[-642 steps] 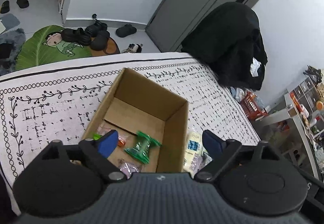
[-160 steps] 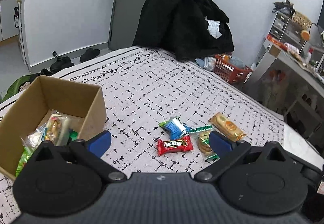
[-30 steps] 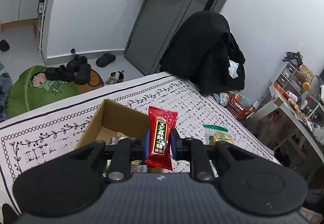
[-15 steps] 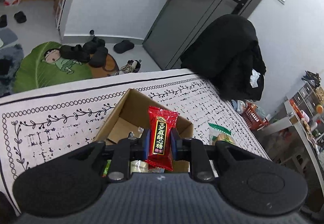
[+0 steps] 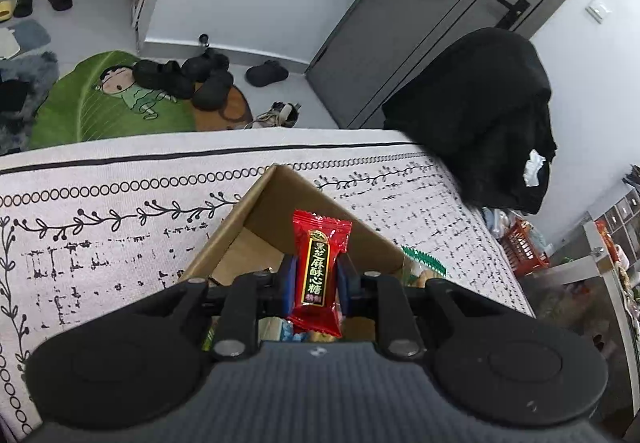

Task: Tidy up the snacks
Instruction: 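Carry the red packet with the left gripper while the right carries the green cookie packet over the box, then open both grippers to drop the packets into the box, then move both open grippers back toward the blue packet and yellow cake packet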

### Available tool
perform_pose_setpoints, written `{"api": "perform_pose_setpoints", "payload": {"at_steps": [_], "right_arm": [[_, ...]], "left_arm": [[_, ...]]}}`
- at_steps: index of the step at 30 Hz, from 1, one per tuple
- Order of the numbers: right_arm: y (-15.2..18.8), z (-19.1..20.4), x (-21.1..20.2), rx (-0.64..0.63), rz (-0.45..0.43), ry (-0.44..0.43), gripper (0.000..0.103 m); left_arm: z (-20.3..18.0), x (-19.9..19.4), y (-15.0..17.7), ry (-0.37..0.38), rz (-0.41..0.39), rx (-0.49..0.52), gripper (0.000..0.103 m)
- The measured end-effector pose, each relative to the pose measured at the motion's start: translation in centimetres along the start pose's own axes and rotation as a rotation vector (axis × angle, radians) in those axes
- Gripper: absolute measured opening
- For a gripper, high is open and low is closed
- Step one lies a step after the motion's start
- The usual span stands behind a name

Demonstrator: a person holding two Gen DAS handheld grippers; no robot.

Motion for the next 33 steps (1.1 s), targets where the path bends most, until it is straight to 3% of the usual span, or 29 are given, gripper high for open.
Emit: {"api": "perform_pose_setpoints", "payload": {"at_steps": [14, 17, 19, 25, 33], "right_arm": [[-0.3, 1.5, 2.5, -0.075, 0.053, -0.001, 0.058], [-0.3, 1.2, 2.1, -0.065, 0.056, 0.019, 0.059], [-0.2, 0.8, 1.5, -0.059, 0.053, 0.033, 0.059], [-0.2, -0.2, 0.1, -0.041, 0.043, 0.07, 0.063], [-0.2, -1.1, -2.6, -0.037, 0.014, 0.108, 0.077]], "left_arm": [[1.7, 1.9, -0.6, -0.028, 0.03, -0.082, 0.024], [1.8, 1.7, -0.7, -0.025, 0.034, -0.085, 0.033], [1.8, 1.4, -0.7, -0.029, 0.03, -0.085, 0.046], [1.5, 0.7, -0.6, -0.027, 0.026, -0.069, 0.069], [1.0, -0.3, -0.3, -0.026, 0.044, -0.033, 0.089]]}}
Point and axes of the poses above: each gripper's, at about its wrist camera, not at the fingertips, and x roughly the way its jaws point, z to its left, y to its underside, the point moved 7 cm from there along x, roughly the way its jaws point, and after that the axes turned 3 degrees about z, right-handed, at the moved point
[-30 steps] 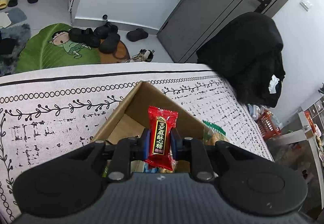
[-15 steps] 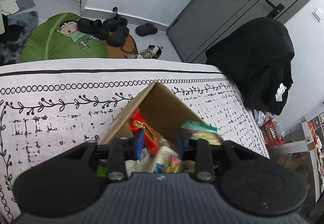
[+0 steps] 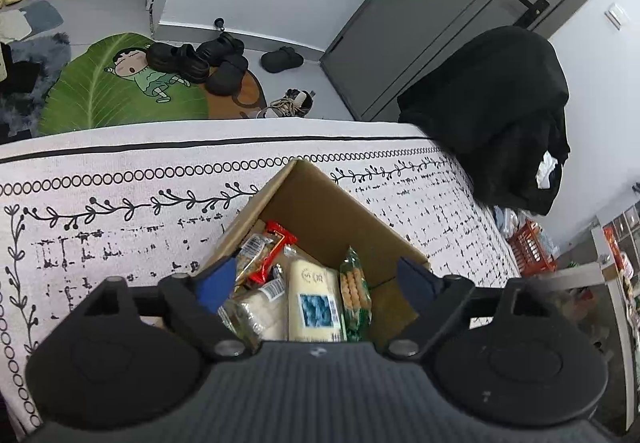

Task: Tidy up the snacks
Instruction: 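Move both open grippers back toward the blue packet and yellow cake packet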

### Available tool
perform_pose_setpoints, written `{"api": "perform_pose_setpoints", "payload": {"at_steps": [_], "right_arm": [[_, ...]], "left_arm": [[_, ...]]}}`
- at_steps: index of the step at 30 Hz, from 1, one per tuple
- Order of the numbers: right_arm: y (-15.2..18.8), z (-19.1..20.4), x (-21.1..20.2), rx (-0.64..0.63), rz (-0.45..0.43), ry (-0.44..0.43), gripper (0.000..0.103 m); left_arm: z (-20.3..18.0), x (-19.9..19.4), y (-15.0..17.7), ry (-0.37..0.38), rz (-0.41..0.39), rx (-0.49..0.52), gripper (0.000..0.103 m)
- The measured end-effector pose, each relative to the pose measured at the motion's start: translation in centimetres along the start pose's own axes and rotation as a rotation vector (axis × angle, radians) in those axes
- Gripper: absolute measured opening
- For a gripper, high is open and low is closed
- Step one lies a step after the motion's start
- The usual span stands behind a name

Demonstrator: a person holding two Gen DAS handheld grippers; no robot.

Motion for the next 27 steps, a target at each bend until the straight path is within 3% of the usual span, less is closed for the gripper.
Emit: {"api": "perform_pose_setpoints", "payload": {"at_steps": [8, 15, 27], "right_arm": [[-0.1, -1.8, -2.7, 0.028, -0.031, 0.035, 0.083], [0.2, -3.9, -4.6, 0.058, -0.057, 0.061, 0.088], [0.9, -8.6, -6.7, 0.116, -0.099, 0.09, 0.096]], "left_arm": [[-1.1, -1.2, 1.0, -0.013, 0.01, 0.08, 0.093], [-2.3, -2.6, 1.4, 0.001, -0.023, 0.128, 0.103], [-5.0, -4.0, 2.4, 0.036, -0.066, 0.213, 0.103]]}}
Point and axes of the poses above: each gripper's, at about its wrist camera, not at the fingertips, and x roughly the way its jaws point, z to its left, y to its underside, the point moved 7 cm from there along x, roughly the way its jaws point, and after that the axes turned 3 degrees about z, right-handed, at the moved point
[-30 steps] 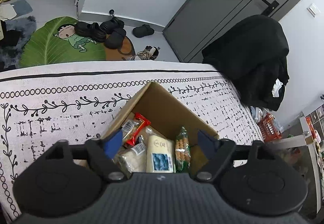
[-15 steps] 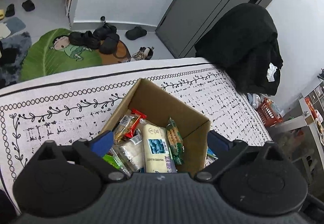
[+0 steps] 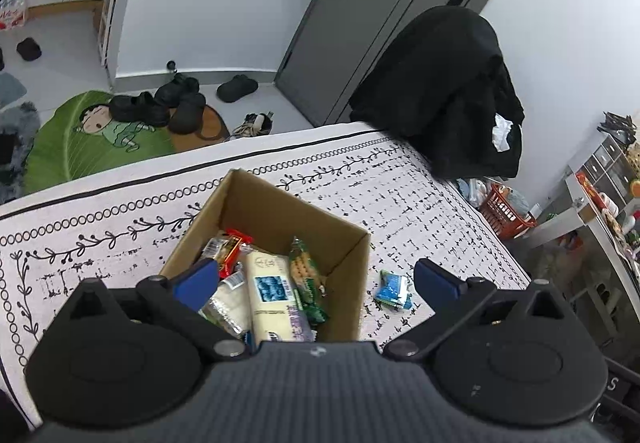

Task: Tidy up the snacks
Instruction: 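Move both open grippers back toward the blue packet and yellow cake packet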

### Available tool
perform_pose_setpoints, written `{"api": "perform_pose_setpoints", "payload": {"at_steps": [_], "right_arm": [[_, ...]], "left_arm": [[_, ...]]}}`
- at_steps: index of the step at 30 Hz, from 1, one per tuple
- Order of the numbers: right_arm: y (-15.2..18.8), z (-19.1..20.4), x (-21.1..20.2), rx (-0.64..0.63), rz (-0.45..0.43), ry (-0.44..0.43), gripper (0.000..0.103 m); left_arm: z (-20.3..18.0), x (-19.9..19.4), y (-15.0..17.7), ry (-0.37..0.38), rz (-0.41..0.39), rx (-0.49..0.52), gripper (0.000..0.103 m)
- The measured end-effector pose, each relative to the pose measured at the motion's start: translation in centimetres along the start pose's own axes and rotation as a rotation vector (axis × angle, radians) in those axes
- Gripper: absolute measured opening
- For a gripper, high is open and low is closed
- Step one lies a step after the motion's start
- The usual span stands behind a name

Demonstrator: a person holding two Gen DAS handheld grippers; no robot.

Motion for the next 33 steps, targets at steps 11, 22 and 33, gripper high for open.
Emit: {"api": "perform_pose_setpoints", "payload": {"at_steps": [11, 22, 33], "right_arm": [[0.9, -4.5, 0.2, 0.029, -0.006, 0.026, 0.096], [2.4, -9.6, 1.5, 0.123, -0.033, 0.048, 0.096], [3.7, -13.8, 4.1, 0.315, -0.014, -0.013, 0.096]], "left_arm": [[-2.3, 0.1, 0.8, -0.002, -0.02, 0.078, 0.103], [-5.2, 1.1, 3.0, -0.038, 0.018, 0.176, 0.103], [-8.6, 2.4, 5.4, -0.054, 0.012, 0.261, 0.103]]}}
Point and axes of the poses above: each gripper's, at about its wrist camera, not at the fingertips, and x roughly the way its jaws point, z to its left, y to its underside, the point moved 7 cm from there along x, roughly the way its jaws point, and after that the axes turned 3 degrees about z, right-handed, at the moved point
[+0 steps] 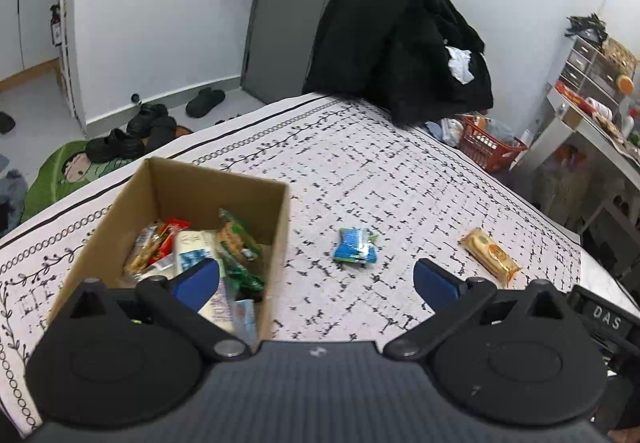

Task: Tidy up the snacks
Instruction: 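Move both open grippers back toward the blue packet and yellow cake packet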

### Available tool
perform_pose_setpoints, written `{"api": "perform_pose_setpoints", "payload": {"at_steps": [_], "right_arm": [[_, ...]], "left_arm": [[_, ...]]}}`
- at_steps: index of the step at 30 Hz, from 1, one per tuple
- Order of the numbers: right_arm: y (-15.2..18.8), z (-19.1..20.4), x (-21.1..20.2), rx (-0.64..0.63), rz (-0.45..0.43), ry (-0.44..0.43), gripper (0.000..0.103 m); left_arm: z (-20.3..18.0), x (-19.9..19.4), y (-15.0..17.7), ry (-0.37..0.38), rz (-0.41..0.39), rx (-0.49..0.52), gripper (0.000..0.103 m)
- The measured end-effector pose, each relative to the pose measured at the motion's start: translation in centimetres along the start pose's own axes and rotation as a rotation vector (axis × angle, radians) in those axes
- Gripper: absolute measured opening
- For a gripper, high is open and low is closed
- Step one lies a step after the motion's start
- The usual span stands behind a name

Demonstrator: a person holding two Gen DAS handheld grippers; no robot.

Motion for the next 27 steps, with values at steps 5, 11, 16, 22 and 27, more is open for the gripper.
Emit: {"api": "perform_pose_setpoints", "payload": {"at_steps": [5, 11, 16, 22, 27], "right_arm": [[-0.5, -1.5, 1.2, 0.025, -0.015, 0.014, 0.096], [-0.8, -2.2, 2.5, 0.015, -0.006, 0.013, 0.095], [-0.9, -3.2, 3.6, 0.041, 0.017, 0.003, 0.092], [-1.6, -4.8, 4.6, 0.074, 0.013, -0.008, 0.084], [-2.6, -5.2, 5.8, 0.046, 0.002, -0.003, 0.084]], "left_arm": [[-1.8, 1.2, 0.3, 0.004, 0.003, 0.012, 0.103], [-3.8, 2.7, 0.5, 0.002, -0.003, 0.009, 0.102], [-4.7, 4.2, 1.0, -0.007, 0.002, 0.0, 0.102], [-6.6, 6.6, 1.6, 0.013, 0.027, -0.02, 0.1], [-7.9, 8.4, 1.7, 0.009, 0.022, -0.017, 0.1]]}}
Point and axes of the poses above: each gripper's, at about its wrist camera, not at the fingertips, and x roughly the way its jaws point, z to its left, y to its underside, the point moved 7 cm from there along x, roughly the way its jaws point, and after that the axes turned 3 degrees about z, right-handed, at the moved point
